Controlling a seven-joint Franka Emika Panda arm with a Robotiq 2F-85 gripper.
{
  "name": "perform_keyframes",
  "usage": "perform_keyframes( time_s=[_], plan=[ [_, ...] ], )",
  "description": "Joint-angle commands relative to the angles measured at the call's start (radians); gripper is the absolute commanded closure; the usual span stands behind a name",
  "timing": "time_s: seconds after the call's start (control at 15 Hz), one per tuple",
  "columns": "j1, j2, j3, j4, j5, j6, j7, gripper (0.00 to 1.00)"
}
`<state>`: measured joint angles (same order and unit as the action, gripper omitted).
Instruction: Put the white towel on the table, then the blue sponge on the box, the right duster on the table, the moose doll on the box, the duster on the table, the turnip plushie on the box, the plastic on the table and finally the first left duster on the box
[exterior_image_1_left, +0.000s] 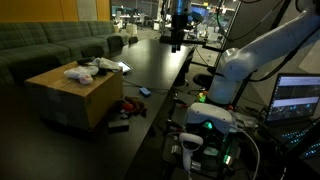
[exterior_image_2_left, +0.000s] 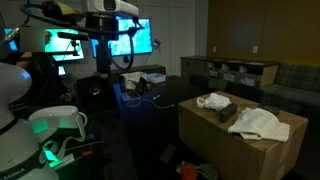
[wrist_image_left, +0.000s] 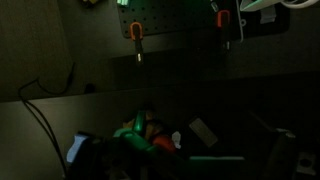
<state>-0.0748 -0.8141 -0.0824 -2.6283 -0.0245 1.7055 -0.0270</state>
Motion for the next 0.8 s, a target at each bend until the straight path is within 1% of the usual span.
perform_keyframes(
  time_s=[0.0, 0.4, 0.47, 0.53, 0.6, 0.73],
  plan=[
    [0.005, -0.01, -0.006, -0.011, -0.012, 0.056, -0.039, 0.0],
    [0.004, -0.018, -0.007, -0.041, 0.004, 0.192, -0.03, 0.0],
    [0.006, 0.169, -0.021, 0.017, -0.011, 0.342, -0.047, 0.0],
    [0.008, 0.194, -0.021, 0.018, -0.007, 0.405, -0.046, 0.0],
    [0.011, 0.243, -0.02, 0.019, -0.004, 0.488, -0.046, 0.0],
    [0.013, 0.356, -0.022, 0.043, 0.005, 0.609, -0.049, 0.0]
  ],
)
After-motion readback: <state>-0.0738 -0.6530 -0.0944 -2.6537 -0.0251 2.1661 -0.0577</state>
